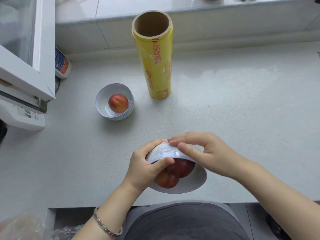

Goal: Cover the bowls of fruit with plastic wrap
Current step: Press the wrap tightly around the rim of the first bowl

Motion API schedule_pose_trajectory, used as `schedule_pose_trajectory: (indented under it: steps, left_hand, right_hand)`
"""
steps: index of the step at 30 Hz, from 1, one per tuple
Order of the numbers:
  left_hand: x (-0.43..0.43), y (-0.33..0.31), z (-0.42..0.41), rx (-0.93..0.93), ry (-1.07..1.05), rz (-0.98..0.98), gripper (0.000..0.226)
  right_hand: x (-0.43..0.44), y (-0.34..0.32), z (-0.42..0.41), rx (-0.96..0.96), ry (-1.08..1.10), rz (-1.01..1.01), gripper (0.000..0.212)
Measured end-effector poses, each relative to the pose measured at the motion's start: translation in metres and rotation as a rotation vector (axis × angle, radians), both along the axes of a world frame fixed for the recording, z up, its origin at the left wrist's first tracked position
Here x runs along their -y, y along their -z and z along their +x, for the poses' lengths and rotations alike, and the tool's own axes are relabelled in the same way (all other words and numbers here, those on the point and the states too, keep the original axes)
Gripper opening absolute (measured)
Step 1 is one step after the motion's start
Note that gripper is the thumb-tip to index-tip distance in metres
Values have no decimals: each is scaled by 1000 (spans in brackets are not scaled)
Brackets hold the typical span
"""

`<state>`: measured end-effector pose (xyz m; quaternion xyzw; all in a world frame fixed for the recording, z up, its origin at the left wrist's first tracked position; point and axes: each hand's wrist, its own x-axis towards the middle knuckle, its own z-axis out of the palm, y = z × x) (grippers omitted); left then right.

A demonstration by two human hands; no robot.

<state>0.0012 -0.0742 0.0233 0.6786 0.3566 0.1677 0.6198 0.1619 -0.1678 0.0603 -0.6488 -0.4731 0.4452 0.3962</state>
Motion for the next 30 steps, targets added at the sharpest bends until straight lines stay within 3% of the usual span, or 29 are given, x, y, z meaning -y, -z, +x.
schedule_pose_trajectory:
  steps: [4, 7, 8, 10, 13, 17, 20, 23, 25, 30]
  left_hand:
    - [2, -2, 2, 23, 29, -4, 48]
    - [4, -1, 2, 23, 19, -29, 52]
    - [4, -1, 1, 28, -6, -41, 57]
    - [2, 0, 2, 38, -67, -46, 65]
    - [-1, 3, 5, 68, -167, -92, 72]
    - [1, 8, 7, 94, -152, -264, 70]
    - [-6, 5, 5, 43, -43, -378, 58]
    - [-18, 5, 2, -43, 106, -353, 66]
    - [-19, 5, 3, -65, 163, -289, 75]
    - [-12, 14, 3, -6, -6, -210, 85]
  right_hand:
    - [5, 16, -4, 4, -5, -84, 42]
    - [7, 30, 5, -103, 12, -242, 73]
    - [14, 36, 10, -140, -10, -317, 72]
    - [33, 44, 15, -315, -19, -368, 49]
    - [39, 45, 20, -416, 32, -255, 69]
    - [29, 37, 16, -491, 152, -123, 55]
    - [25, 37, 16, -438, 236, -135, 43]
    - [24, 33, 13, -334, 278, -164, 36]
    - [20, 32, 8, -260, 279, -205, 44]
    - [13, 18, 4, -198, 150, -232, 51]
